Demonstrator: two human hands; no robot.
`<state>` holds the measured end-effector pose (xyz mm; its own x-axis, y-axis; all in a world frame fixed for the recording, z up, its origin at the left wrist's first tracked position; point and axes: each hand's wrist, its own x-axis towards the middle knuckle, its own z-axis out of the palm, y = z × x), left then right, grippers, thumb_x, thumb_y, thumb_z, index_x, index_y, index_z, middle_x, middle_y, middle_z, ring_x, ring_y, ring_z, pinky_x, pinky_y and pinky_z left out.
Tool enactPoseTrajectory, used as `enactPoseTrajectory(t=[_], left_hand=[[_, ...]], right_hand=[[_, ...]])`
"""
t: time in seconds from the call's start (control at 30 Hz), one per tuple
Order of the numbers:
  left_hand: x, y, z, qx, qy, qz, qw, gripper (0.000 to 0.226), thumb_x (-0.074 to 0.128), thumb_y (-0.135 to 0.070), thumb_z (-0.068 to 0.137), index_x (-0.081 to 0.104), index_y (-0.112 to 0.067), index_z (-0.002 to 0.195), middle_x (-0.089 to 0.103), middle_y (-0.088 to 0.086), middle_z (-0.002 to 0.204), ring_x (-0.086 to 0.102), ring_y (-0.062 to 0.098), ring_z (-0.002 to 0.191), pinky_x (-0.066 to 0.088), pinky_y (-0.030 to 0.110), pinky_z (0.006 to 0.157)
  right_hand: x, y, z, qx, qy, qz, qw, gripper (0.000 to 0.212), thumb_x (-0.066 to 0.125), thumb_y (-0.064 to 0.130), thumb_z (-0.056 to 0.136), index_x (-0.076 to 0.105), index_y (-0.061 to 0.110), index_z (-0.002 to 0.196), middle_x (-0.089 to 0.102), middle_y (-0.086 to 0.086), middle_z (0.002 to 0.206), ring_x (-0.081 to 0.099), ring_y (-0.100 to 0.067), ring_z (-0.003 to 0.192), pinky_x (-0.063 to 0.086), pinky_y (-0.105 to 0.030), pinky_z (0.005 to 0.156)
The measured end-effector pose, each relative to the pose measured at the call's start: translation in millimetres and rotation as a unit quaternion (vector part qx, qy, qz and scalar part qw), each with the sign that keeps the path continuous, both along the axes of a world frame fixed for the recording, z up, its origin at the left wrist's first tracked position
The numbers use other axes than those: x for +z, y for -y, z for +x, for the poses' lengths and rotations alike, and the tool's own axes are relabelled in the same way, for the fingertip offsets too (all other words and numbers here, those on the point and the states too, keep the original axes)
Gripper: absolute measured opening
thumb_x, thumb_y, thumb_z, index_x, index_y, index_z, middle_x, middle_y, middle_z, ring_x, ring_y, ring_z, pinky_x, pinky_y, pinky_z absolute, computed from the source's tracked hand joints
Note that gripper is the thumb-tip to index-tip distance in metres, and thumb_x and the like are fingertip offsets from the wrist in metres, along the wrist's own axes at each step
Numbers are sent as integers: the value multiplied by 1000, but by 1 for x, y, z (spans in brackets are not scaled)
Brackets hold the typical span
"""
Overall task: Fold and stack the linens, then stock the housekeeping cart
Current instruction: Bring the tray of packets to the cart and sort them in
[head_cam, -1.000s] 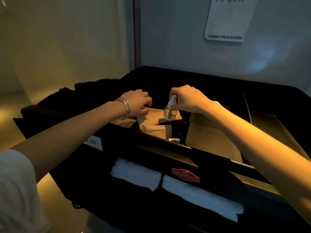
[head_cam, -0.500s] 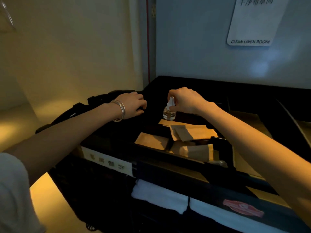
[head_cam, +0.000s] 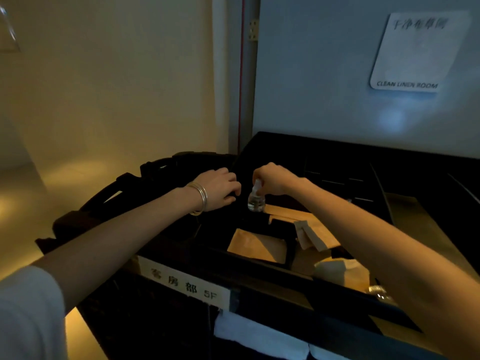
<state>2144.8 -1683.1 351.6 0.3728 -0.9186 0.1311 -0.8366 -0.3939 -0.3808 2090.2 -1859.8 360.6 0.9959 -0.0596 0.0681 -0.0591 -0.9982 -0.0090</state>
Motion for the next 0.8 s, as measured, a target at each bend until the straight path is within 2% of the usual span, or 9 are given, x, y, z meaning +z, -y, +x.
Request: enactPoseTrajectory(t=[0.2, 0.33, 0.43, 0.67, 0.73, 0.8], left_hand=[[-4, 2, 6, -6, -6, -7, 1000, 30, 42, -38, 97, 52, -28, 123, 49, -3, 125, 40, 17, 117, 36, 30, 90], [-5, -4, 7, -16, -8, -14, 1000, 29, 43, -35, 97, 53, -28, 122, 49, -4, 125, 38, 16, 118, 32, 29, 90], [-9, -8, 8, -19, -5, -20, 1000, 28, 43, -34, 96, 55, -29, 121, 49, -6, 125, 37, 15, 120, 28, 30, 94], [-14, -6, 6, -13, 9, -13, 1000, 29, 42, -35, 96, 55, -29, 120, 50, -6, 125, 36, 16, 121, 24, 33, 101], [-15, -5, 5, -12, 7, -7, 1000, 28, 42, -35, 96, 55, -30, 120, 50, -6, 125, 37, 16, 121, 24, 33, 102], [-14, -3, 6, -21, 11, -16, 1000, 27, 43, -35, 95, 57, -29, 117, 51, -6, 124, 38, 17, 120, 24, 34, 101]], right_hand=[[-22, 0, 46, -22, -30, -25, 999, 33, 66, 23, 85, 60, 16, 117, 59, -7, 118, 57, -26, 107, 46, -31, 76], [-30, 5, 63, -44, 8, -10, 999, 41, 68, 23, 83, 58, 17, 122, 60, -7, 118, 57, -26, 107, 50, -35, 82], [-39, 5, 73, -49, 39, 13, 998, 41, 71, 24, 81, 59, 16, 119, 61, -7, 115, 59, -26, 103, 52, -37, 82], [-42, 10, 73, -45, 42, 51, 997, 37, 71, 26, 80, 59, 13, 113, 62, -8, 110, 59, -26, 100, 52, -37, 79], [-38, 11, 64, -30, 27, 49, 998, 42, 71, 29, 81, 57, 11, 117, 61, -9, 112, 59, -27, 100, 53, -39, 82], [-25, 16, 46, 0, 21, 62, 998, 57, 73, 30, 80, 51, 10, 129, 60, -10, 116, 58, -27, 105, 51, -40, 88]])
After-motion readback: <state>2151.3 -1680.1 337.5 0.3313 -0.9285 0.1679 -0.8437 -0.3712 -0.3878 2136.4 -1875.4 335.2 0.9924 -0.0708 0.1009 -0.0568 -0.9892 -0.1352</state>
